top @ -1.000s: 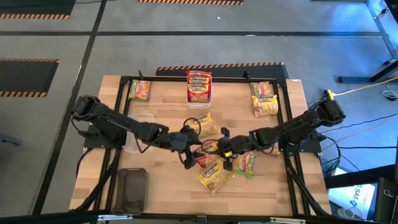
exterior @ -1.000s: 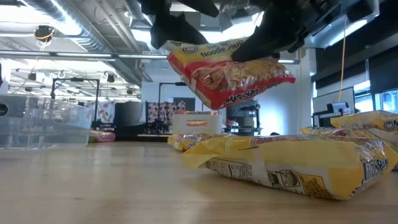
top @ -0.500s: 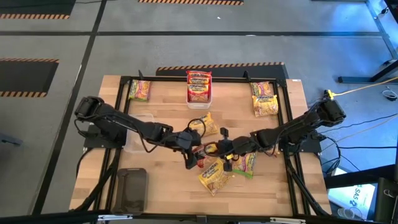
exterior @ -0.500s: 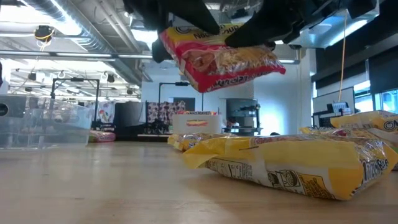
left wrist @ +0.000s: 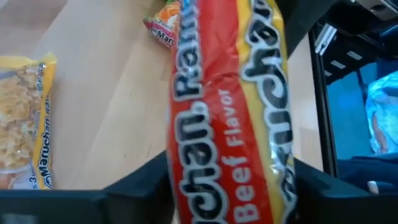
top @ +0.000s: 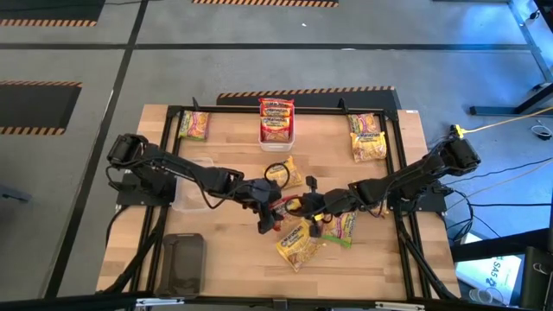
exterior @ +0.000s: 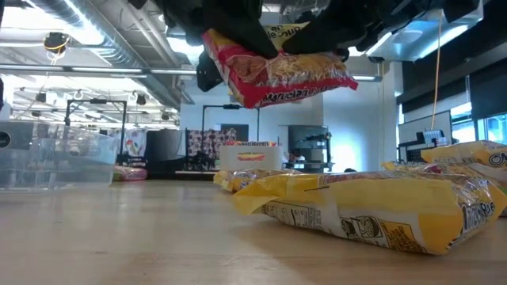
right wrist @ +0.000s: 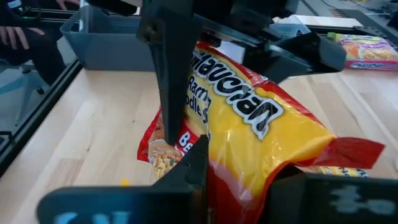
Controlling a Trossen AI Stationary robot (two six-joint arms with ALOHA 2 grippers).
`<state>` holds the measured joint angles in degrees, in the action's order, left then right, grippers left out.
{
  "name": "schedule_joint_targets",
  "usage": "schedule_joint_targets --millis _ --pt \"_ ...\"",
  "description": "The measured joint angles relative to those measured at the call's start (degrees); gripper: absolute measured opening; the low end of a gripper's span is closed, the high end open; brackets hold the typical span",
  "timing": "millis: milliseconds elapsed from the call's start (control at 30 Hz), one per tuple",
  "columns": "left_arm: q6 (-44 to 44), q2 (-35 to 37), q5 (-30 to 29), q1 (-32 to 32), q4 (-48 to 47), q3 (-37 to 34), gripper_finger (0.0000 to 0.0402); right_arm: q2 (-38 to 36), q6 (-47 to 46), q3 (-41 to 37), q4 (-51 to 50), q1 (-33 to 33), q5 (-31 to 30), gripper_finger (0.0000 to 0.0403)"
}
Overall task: Sort Maruchan noodles
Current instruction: Put the red noodle pack into the white bin
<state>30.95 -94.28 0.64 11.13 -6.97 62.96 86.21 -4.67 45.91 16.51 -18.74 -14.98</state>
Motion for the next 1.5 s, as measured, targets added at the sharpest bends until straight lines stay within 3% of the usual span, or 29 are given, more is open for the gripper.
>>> schedule_joint_targets --millis 133,300,400,533,700,867,1033,1233,1500 --pt "-1.57 0.00 0.33 -0.32 -0.08 0.00 0.0128 0.00 -0.04 0.00 0.04 0.00 -0.46 0.0078" --pt "-5.11 0.59 0.41 -1.12 -0.80 0.00 0.0108 -2.36 -0.26 0.25 -2.65 0.00 0.73 0.0155" --pt "-7.78 2.88 0.51 -3.00 -3.92 0.00 0.0109 -7.48 -1.52 3.45 -14.76 0.00 2.91 0.0191" --pt "-13.69 6.97 0.34 -7.14 -8.20 -0.04 0.0110 -13.94 -3.91 6.54 -29.80 0.00 1.29 0.0217" --pt "-28.40 11.70 -2.38 -14.64 -9.58 0.02 0.0110 -20.04 -2.26 6.21 -39.78 0.00 -6.28 0.0221" --pt "-40.23 13.20 -3.96 -23.20 -9.08 0.04 0.0111 -21.00 -0.88 5.64 -43.78 0.86 -15.39 0.0211" --pt "-45.13 12.27 -1.68 -32.87 -8.28 0.02 0.0111 -20.51 -1.30 5.64 -45.45 2.16 -15.28 0.0202" --pt "-47.13 7.06 7.38 -42.10 -10.92 4.23 0.0109 -20.46 -1.33 5.64 -47.06 4.11 -15.43 0.0198" --pt "-53.63 -6.27 9.19 -44.23 -27.11 19.26 0.0108 -20.46 -3.02 5.64 -48.06 5.42 -15.45 0.0198"
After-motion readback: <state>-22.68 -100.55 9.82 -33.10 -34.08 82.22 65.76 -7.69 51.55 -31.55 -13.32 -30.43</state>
